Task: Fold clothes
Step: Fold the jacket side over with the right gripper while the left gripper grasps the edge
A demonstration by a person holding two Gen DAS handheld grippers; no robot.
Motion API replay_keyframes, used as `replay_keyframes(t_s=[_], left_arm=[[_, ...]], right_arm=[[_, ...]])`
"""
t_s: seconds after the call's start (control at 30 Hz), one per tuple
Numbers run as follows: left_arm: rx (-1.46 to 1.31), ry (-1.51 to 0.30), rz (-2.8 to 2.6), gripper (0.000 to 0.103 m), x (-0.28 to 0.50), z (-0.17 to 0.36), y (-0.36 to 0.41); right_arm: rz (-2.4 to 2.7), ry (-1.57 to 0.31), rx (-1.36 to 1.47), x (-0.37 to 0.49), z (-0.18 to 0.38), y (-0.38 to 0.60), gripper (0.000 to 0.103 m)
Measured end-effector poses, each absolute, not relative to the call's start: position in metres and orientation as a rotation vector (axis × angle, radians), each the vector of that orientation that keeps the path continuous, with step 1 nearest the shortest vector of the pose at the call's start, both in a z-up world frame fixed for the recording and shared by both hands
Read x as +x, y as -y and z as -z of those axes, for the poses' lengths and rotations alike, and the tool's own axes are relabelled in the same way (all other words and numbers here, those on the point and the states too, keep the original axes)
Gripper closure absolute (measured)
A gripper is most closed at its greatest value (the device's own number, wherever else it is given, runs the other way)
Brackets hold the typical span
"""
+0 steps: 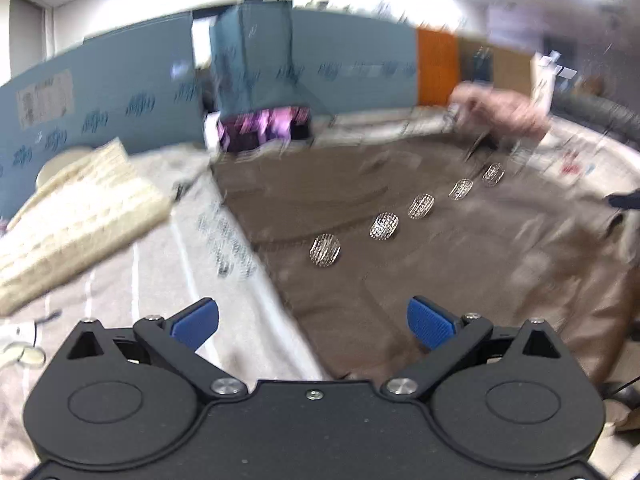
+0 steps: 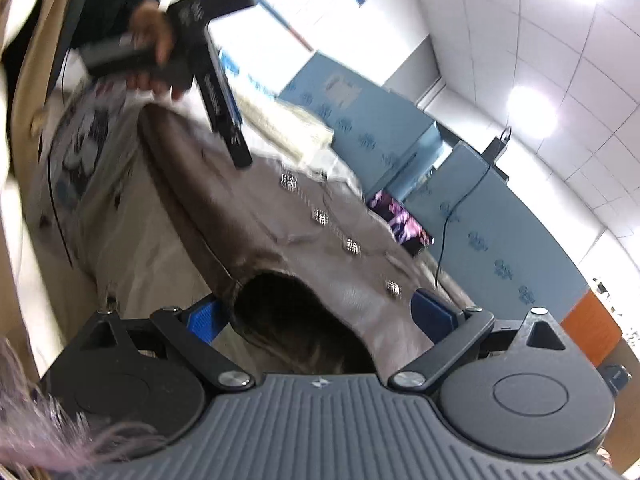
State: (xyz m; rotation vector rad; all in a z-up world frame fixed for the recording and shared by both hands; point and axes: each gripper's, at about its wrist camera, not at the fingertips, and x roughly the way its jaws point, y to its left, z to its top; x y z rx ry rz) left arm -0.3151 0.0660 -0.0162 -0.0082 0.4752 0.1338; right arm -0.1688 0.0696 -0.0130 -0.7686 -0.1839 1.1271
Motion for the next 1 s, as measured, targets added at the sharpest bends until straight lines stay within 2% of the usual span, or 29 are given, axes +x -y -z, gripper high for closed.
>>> replay_keyframes(t_s=[0.13, 0.23, 0.27, 0.3, 0.33, 0.4, 0.43, 0.5, 0.7, 1.0], left_arm=[[0.003, -0.347, 0.047, 0.0, -0.344, 0.0, -0.06], [0.046, -0.352, 0.129, 0.0, -0.35, -0.001, -0.048], [0.053, -0.36, 0.168, 0.0, -0.35, 0.0, -0.044], [0.062, -0.369, 0.206, 0.0, -0.35, 0.002, -0.039], [0.071, -0.377, 0.238, 0.0, -0.35, 0.003, -0.035], [0.093, -0.393, 0.296, 0.0, -0.35, 0.006, -0.028], [0.108, -0.398, 0.313, 0.0, -0.35, 0.007, -0.025], [0.153, -0.404, 0.322, 0.0, -0.35, 0.007, -0.021], [0.248, -0.387, 0.213, 0.0, -0.35, 0.014, -0.029], [0.369, -0.308, 0.159, 0.0, -0.349, 0.02, -0.022]], right_arm=[[-1.163, 0.2, -0.765, -0.168, 0.007, -0.078, 0.008], [-1.229, 0.176, -0.794, -0.171, 0.01, -0.087, 0.013], [-1.252, 0.168, -0.803, -0.172, 0.011, -0.09, 0.017], [-1.274, 0.155, -0.807, -0.173, 0.01, -0.091, 0.03], [-1.295, 0.142, -0.811, -0.174, 0.01, -0.093, 0.037], [-1.336, 0.111, -0.8, -0.172, 0.005, -0.095, 0.061], [-1.356, 0.092, -0.783, -0.17, 0.0, -0.096, 0.064], [-1.379, 0.057, -0.718, -0.162, -0.011, -0.096, 0.077], [-1.383, 0.013, -0.54, -0.137, -0.039, -0.095, 0.082], [-1.386, -0.114, -0.363, -0.102, -0.066, -0.103, 0.082]])
